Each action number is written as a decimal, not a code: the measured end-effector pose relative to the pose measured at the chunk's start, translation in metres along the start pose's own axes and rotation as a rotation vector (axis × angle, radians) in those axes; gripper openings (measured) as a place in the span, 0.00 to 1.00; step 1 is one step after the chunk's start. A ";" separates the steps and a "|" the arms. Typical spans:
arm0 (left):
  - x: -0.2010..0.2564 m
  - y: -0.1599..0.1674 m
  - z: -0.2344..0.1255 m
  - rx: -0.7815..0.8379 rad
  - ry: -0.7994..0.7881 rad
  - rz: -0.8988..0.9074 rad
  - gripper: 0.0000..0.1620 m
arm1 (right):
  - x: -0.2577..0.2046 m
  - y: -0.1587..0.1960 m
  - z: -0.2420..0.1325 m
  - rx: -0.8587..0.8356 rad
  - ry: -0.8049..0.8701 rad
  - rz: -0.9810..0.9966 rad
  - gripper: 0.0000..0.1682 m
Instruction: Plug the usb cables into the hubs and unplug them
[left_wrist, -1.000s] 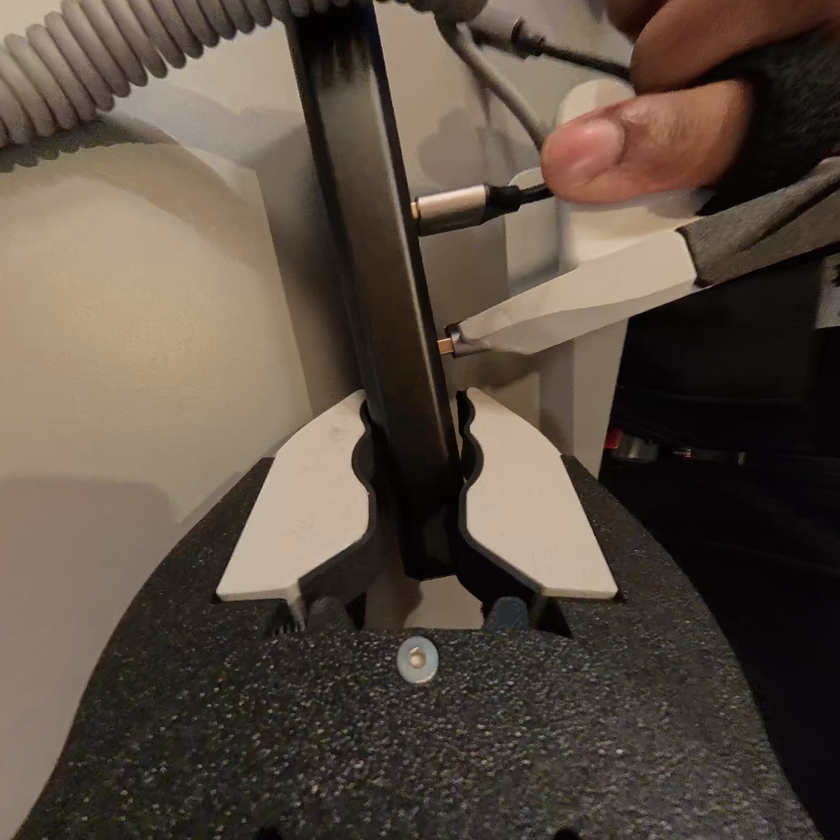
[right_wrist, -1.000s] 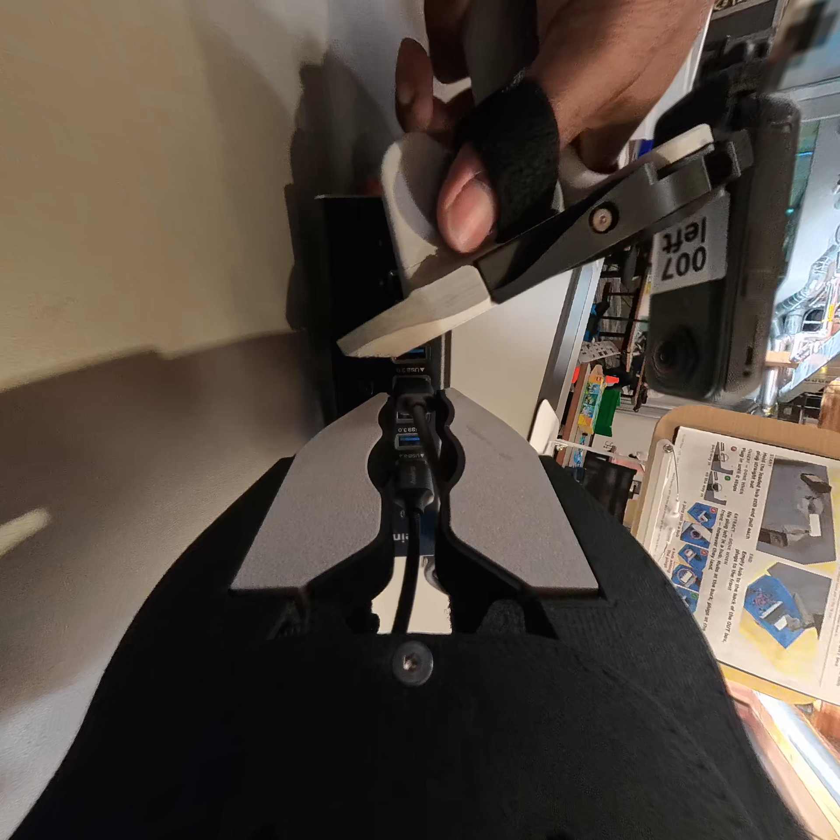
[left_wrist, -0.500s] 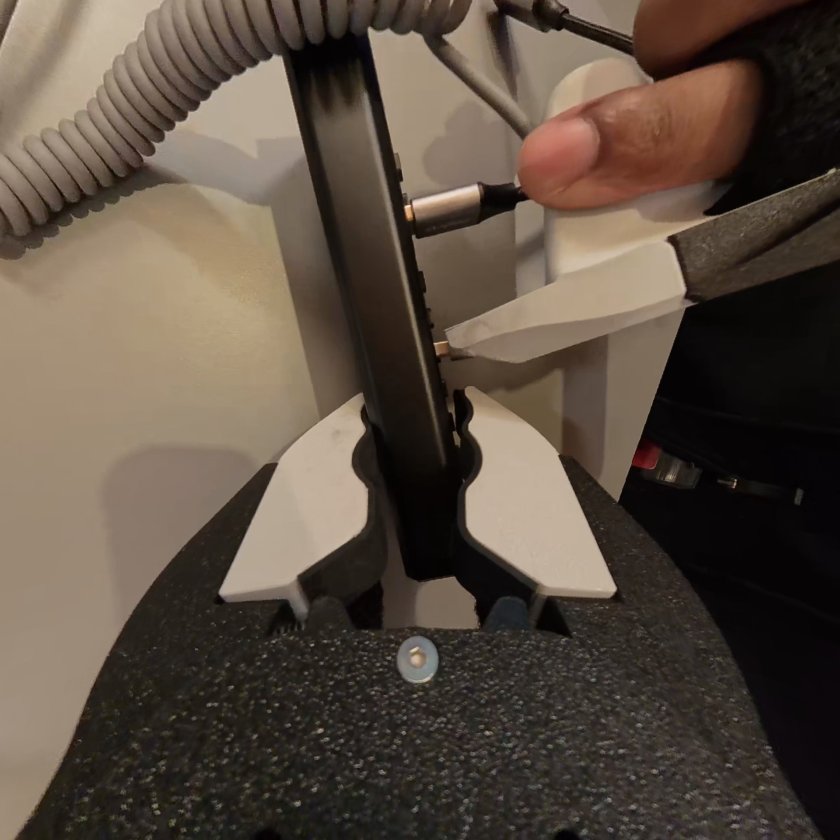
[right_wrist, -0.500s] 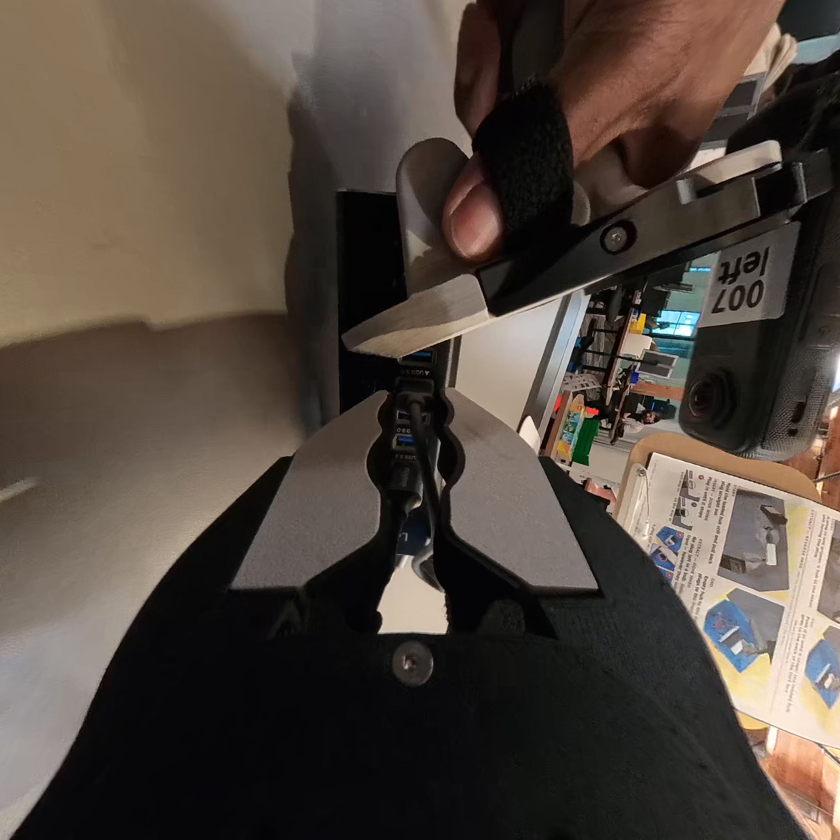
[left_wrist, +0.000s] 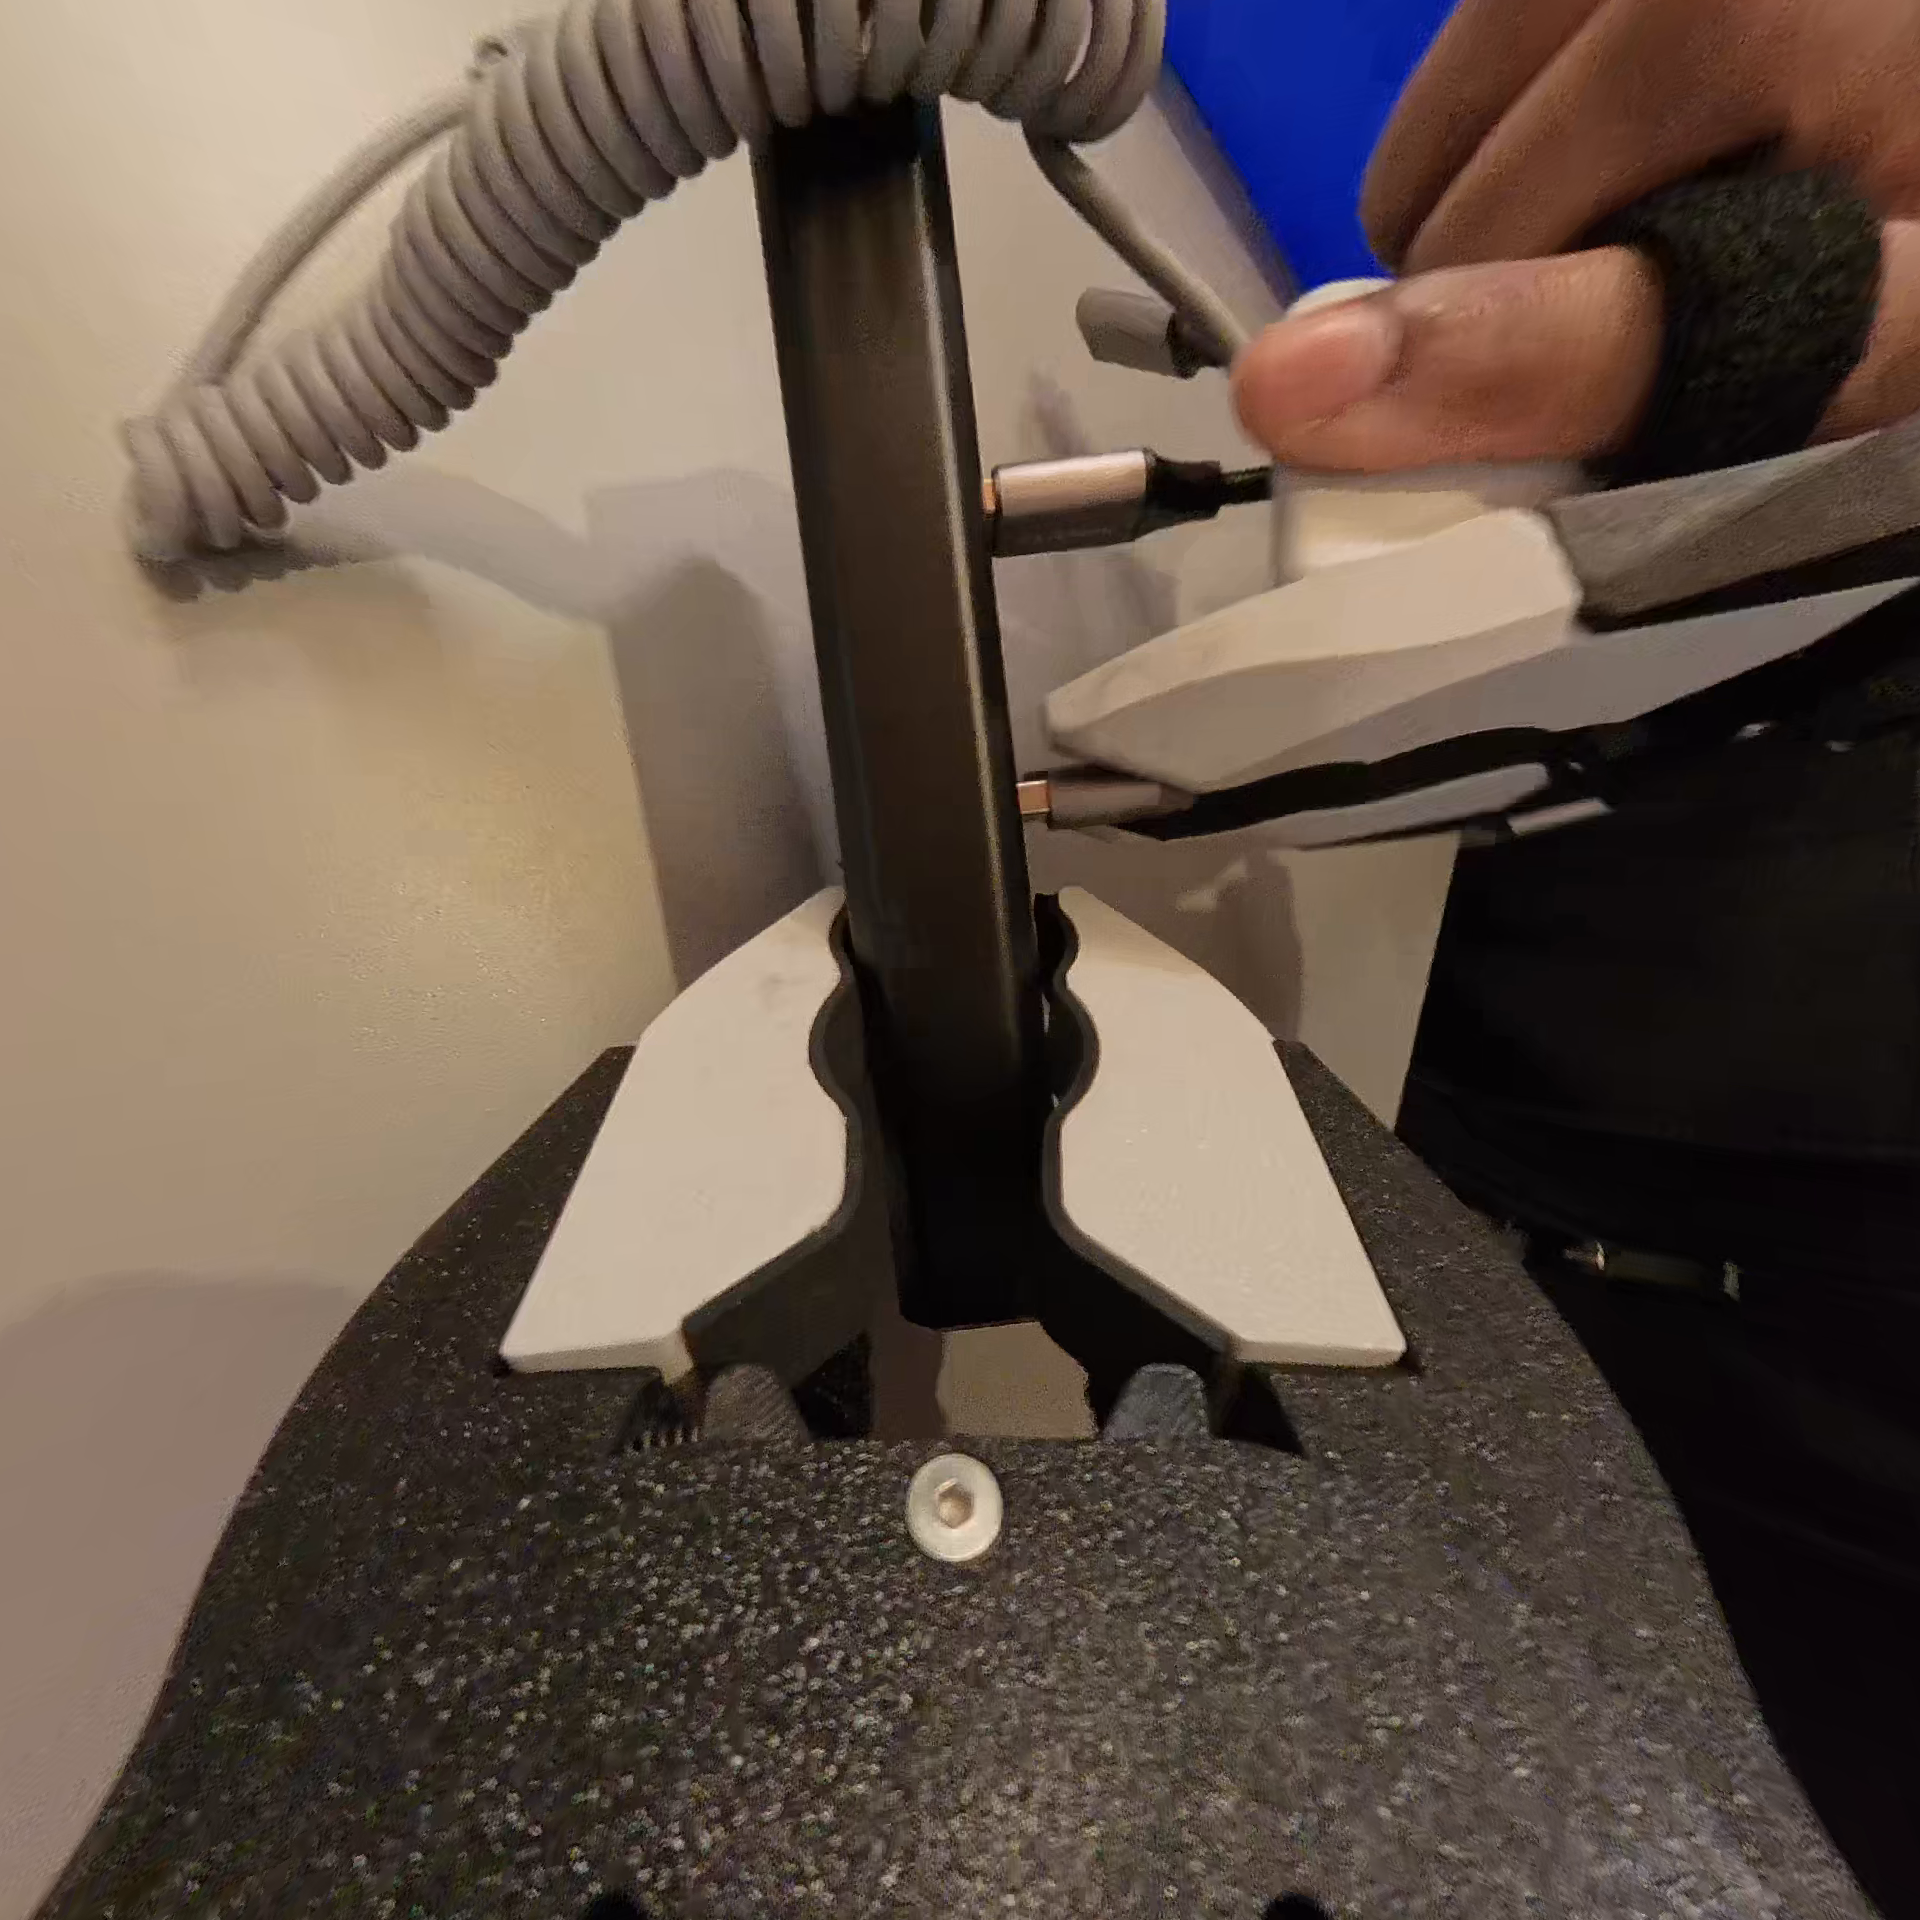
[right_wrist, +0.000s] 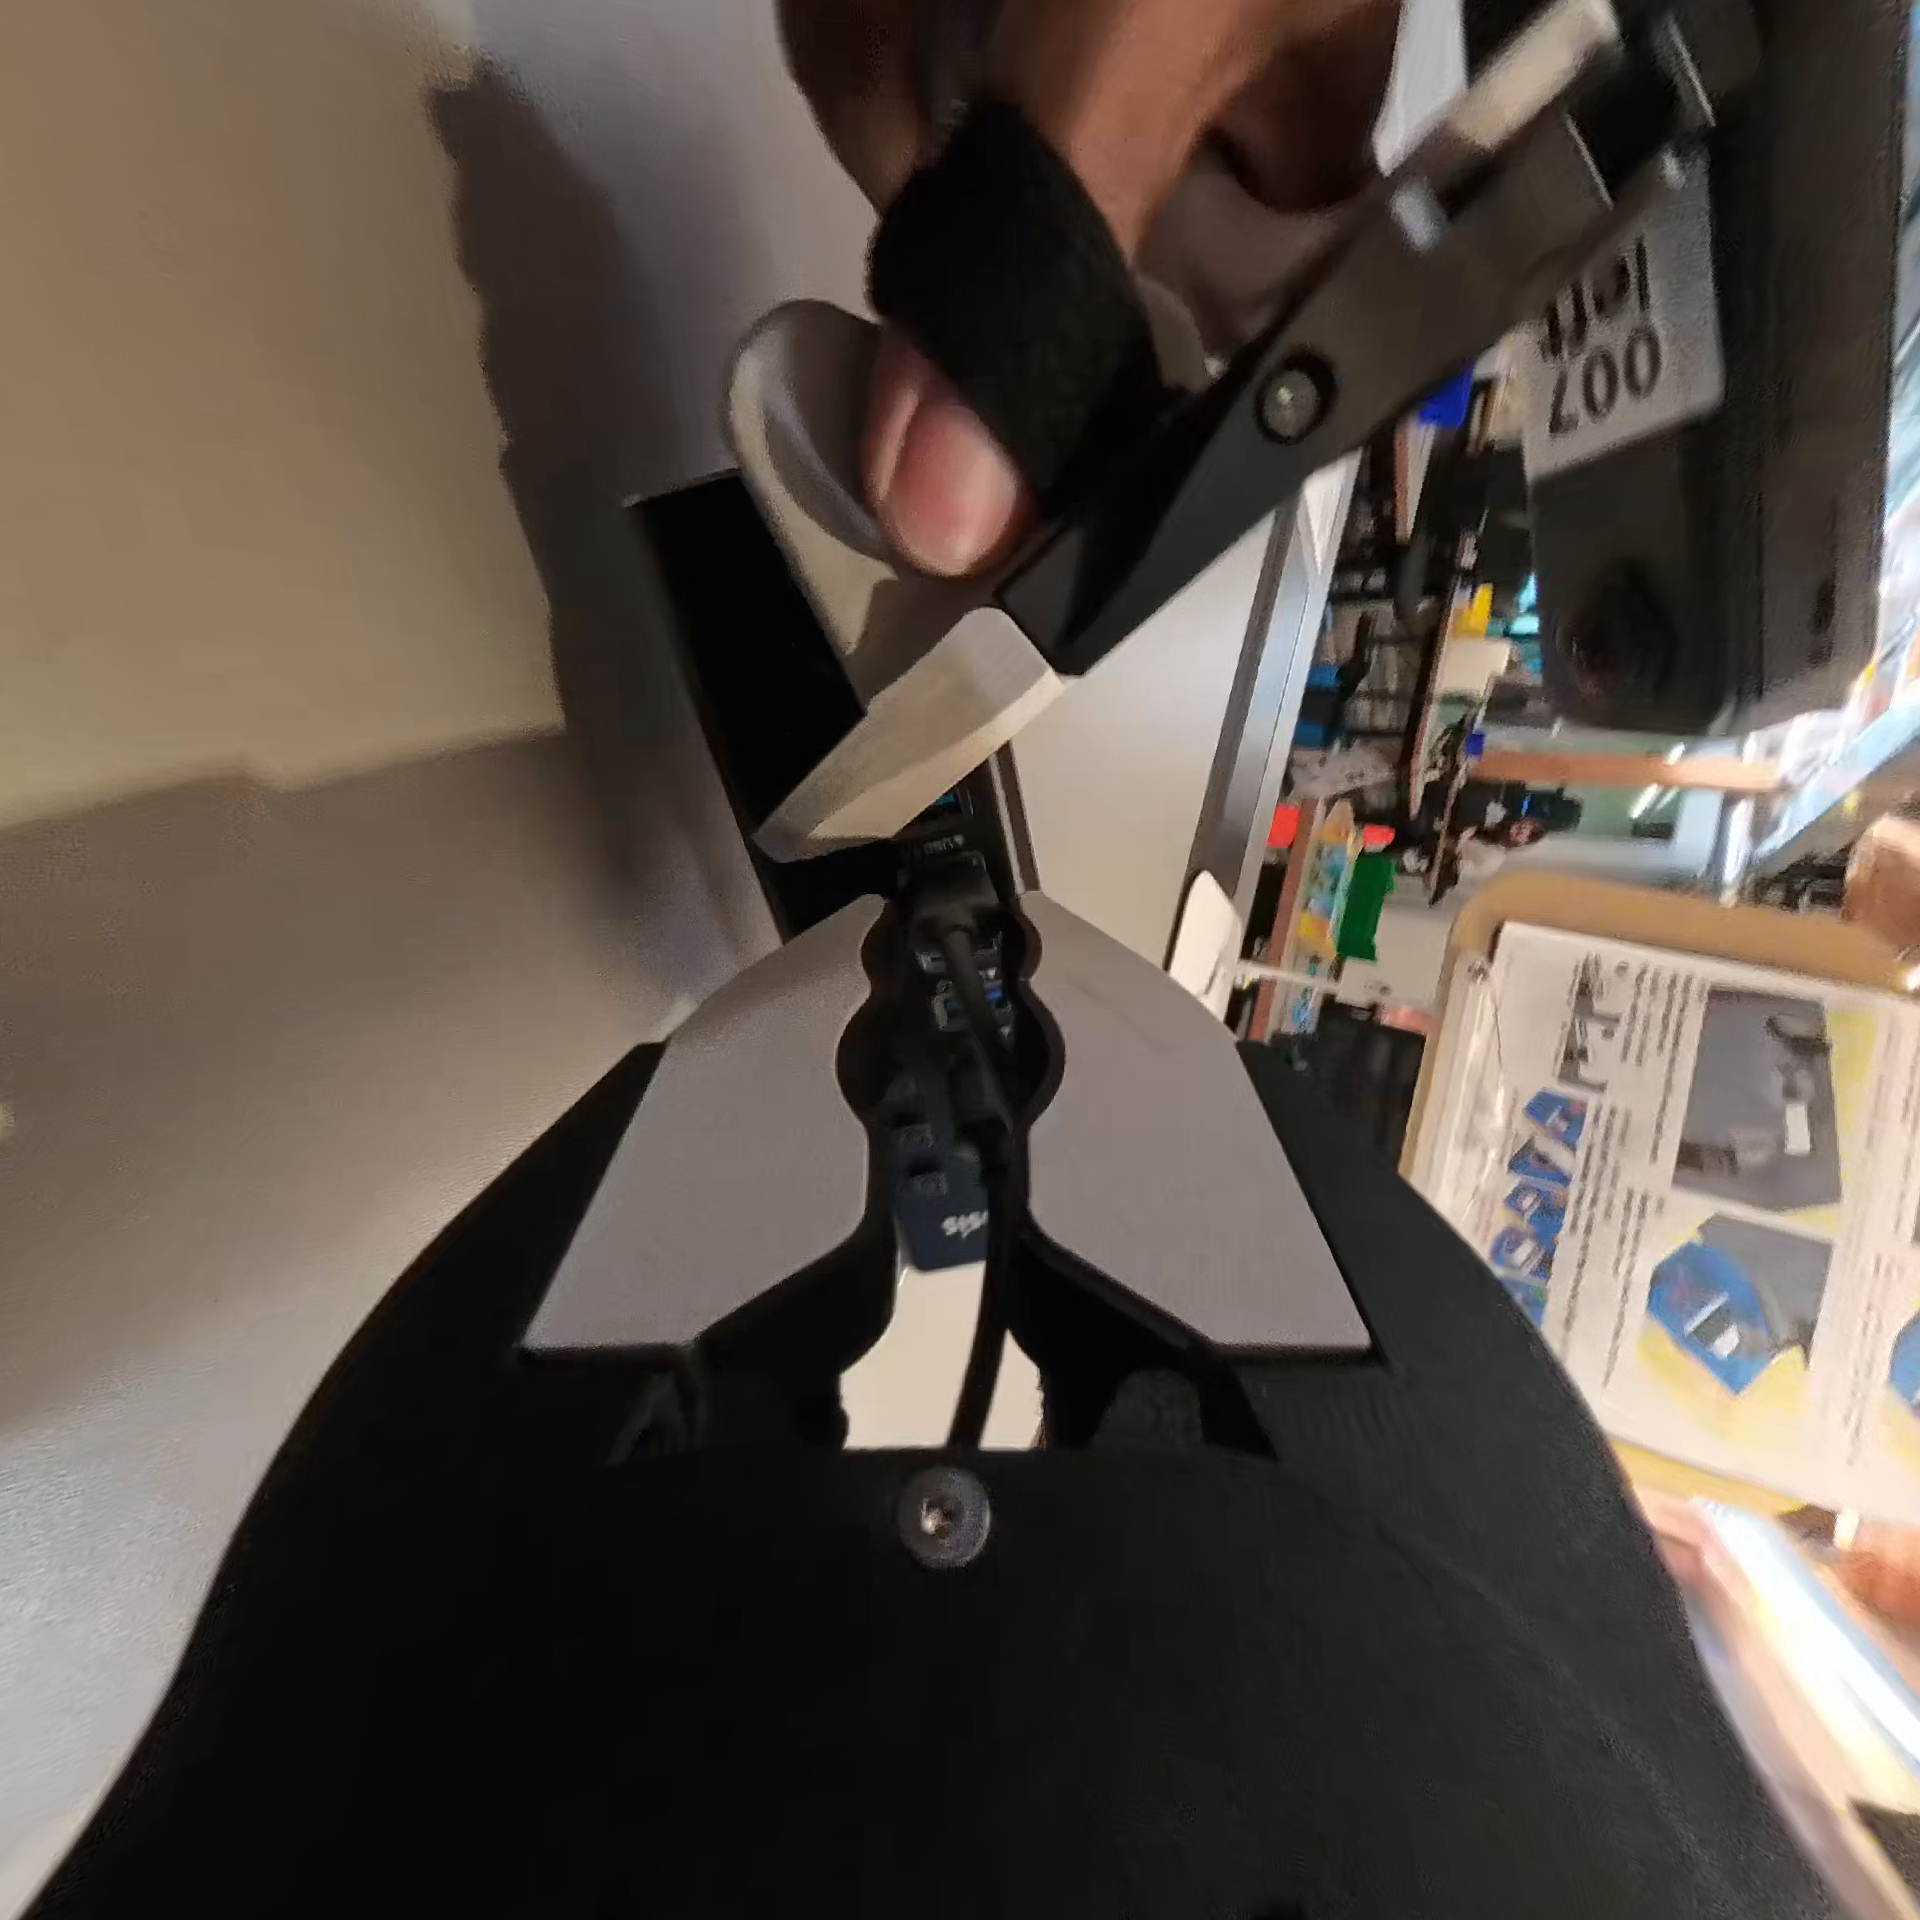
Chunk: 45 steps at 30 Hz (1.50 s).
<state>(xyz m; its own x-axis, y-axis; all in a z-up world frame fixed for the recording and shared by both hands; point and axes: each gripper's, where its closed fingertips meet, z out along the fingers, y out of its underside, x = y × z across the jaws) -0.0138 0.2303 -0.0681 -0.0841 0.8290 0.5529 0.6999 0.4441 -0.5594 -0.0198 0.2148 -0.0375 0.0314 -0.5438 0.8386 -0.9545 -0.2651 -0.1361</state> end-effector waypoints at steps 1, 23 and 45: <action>-0.004 -0.002 -0.001 0.029 -0.038 -0.002 0.19 | 0.003 0.002 -0.002 -0.015 0.002 0.032 0.15; -0.011 -0.050 -0.039 0.680 -0.424 0.130 0.19 | 0.035 -0.005 -0.014 0.418 0.103 1.563 0.07; -0.018 -0.044 -0.032 0.626 -0.465 0.137 0.18 | 0.030 0.005 -0.016 0.296 0.121 1.240 0.08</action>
<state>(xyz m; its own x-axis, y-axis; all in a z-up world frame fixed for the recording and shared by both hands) -0.0209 0.1854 -0.0336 -0.4105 0.8859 0.2160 0.2077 0.3215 -0.9238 -0.0282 0.2096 -0.0049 -0.8697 -0.4817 0.1073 -0.2229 0.1895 -0.9562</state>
